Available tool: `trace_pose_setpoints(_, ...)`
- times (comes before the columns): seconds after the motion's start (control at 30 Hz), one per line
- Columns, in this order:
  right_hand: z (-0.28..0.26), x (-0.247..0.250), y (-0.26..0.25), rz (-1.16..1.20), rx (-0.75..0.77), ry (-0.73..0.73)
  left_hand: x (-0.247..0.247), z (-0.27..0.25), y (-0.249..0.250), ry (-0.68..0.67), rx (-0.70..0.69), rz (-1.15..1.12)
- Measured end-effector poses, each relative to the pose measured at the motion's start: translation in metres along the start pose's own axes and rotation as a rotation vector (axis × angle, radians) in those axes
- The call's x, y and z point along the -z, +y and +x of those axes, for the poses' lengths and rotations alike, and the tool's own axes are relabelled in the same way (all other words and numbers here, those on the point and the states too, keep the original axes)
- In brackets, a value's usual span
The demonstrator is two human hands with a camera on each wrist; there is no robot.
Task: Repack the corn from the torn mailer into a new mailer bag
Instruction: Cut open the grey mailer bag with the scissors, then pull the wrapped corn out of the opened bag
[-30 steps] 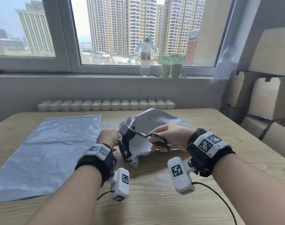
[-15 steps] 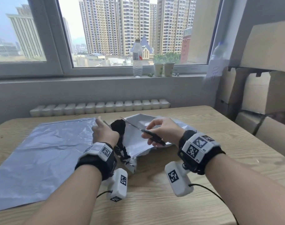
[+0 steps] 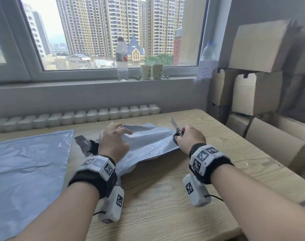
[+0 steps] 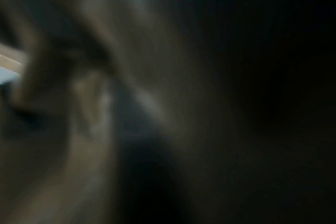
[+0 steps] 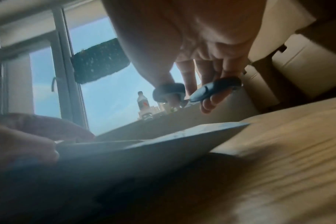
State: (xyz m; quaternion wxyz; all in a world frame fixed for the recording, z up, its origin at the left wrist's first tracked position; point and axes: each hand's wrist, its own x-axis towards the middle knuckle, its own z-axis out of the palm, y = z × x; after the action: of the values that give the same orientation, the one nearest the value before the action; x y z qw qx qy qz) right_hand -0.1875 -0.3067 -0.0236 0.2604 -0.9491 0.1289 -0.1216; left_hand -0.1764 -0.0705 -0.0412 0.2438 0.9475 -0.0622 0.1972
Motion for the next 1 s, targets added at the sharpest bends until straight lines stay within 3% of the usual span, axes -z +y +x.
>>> trace_pose_setpoints(0.1,0.009,-0.001,0.028,-0.129,-0.055,0.005,-0.011,0.001,0.004,-0.177,0.093,0.064)
trace_pose_setpoints(0.17,0.013,-0.002,0.046,-0.18,-0.106,-0.007,-0.015,0.001,0.004,-0.226,0.137,0.063)
trace_pose_setpoints(0.33,0.021,-0.011,0.06,-0.283,-0.223,-0.096,-0.02,0.003,-0.006,-0.228,0.174,0.04)
trace_pose_setpoints(0.63,0.015,-0.02,0.041,-0.468,-0.097,-0.159,-0.005,0.008,-0.014,-0.252,0.242,-0.072)
trace_pose_setpoints(0.73,0.005,-0.022,0.015,-0.352,0.022,-0.144,0.008,0.006,-0.021,-0.253,0.28,0.025)
trace_pose_setpoints(0.8,-0.004,-0.029,-0.009,-0.111,-0.001,-0.292,0.018,0.003,-0.03,-0.265,0.315,0.133)
trace_pose_setpoints(0.9,-0.019,-0.042,-0.041,0.28,-0.119,-0.503,0.031,-0.004,-0.042,-0.274,0.305,0.092)
trace_pose_setpoints(1.0,-0.023,-0.052,-0.054,0.107,-0.004,-0.513,0.039,-0.01,-0.055,-0.216,0.274,0.122)
